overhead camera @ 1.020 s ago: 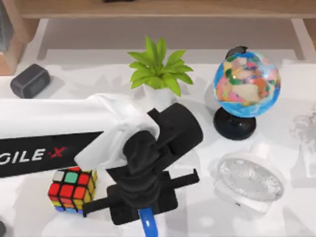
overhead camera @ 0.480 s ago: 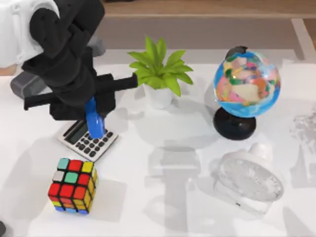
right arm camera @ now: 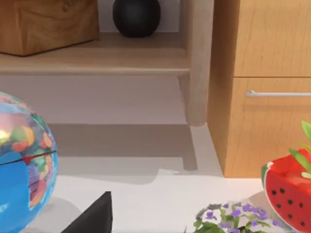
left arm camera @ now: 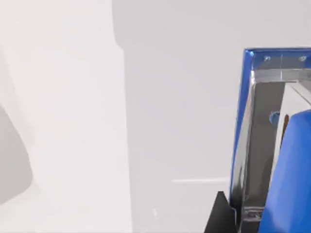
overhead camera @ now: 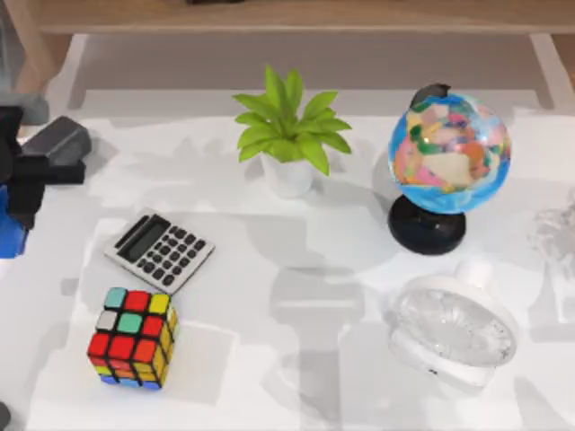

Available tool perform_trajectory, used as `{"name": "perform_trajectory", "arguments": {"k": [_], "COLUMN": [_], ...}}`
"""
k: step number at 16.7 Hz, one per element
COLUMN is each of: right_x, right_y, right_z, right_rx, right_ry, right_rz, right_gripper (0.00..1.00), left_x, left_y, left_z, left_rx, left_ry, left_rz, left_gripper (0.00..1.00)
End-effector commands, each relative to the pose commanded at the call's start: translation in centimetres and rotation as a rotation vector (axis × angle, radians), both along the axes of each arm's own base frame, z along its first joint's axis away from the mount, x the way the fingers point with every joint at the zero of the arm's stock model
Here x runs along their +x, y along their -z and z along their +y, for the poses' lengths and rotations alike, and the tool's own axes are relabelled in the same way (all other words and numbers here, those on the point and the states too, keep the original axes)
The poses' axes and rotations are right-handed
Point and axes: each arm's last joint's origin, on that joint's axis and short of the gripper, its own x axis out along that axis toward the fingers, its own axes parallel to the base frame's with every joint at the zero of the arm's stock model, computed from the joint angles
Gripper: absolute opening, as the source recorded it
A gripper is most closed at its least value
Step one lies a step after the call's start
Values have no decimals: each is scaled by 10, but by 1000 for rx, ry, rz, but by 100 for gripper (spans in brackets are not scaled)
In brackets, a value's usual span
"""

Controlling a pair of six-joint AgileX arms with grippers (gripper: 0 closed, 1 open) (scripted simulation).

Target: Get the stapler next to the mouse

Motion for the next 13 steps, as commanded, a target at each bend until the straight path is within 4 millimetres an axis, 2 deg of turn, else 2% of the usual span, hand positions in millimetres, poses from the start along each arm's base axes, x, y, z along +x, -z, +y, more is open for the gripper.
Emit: {"name": "perform_trajectory", "arguments": {"k": [2, 4, 13], "right_x": [0, 0, 0], "right_y": [0, 0, 0], "right_z": [0, 0, 0], "right_rx": [0, 0, 0], "right_ry": [0, 0, 0], "right_rz": [0, 0, 0], "right_gripper": [100, 100, 100], "left_x": [-1, -4, -2], "left_y": [17, 26, 25], "left_z": [23, 35, 34], "left_rx": [15, 19, 20], "left_ry": [10, 17, 29], "left_rz": [60, 94, 83], "left_gripper": [0, 0, 0]}}
